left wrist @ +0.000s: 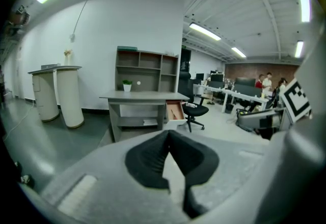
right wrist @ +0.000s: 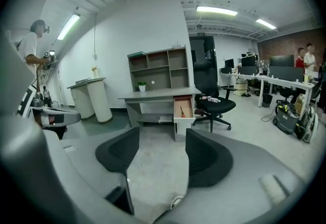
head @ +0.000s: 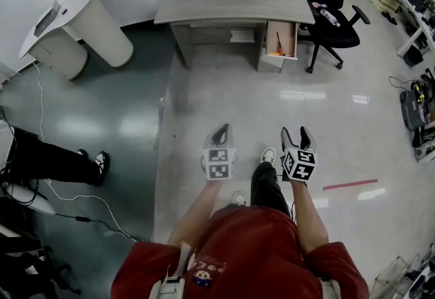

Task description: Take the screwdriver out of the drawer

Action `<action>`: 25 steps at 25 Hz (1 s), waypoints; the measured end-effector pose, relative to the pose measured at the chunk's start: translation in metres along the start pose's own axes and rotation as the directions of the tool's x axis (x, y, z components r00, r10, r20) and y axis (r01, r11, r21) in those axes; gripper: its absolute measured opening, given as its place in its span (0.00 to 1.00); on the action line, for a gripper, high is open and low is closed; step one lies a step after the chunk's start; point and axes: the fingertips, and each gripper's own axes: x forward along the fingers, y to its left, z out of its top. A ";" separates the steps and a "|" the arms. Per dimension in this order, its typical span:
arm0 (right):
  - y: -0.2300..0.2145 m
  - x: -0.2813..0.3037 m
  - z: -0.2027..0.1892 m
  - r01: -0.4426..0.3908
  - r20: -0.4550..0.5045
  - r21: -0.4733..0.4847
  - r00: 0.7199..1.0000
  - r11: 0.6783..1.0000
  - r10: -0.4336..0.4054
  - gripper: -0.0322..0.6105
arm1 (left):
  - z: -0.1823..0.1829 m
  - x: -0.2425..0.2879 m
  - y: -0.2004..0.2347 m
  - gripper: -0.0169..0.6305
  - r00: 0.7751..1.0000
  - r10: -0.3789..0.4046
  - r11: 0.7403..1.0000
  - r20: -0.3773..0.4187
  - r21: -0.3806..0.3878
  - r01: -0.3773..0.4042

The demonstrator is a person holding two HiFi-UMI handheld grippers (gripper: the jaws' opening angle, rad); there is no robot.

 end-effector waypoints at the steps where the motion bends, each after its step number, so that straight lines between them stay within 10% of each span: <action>1: -0.003 0.007 0.002 0.000 -0.003 0.005 1.000 1.000 0.000 0.47 | 0.004 0.007 0.001 0.02 1.000 -0.001 1.000 0.003 0.002 0.001; 25: -0.197 0.223 0.140 0.001 -0.035 0.088 0.999 0.996 0.002 0.47 | 0.142 0.287 -0.037 0.02 0.997 0.039 0.999 -0.072 0.001 -0.039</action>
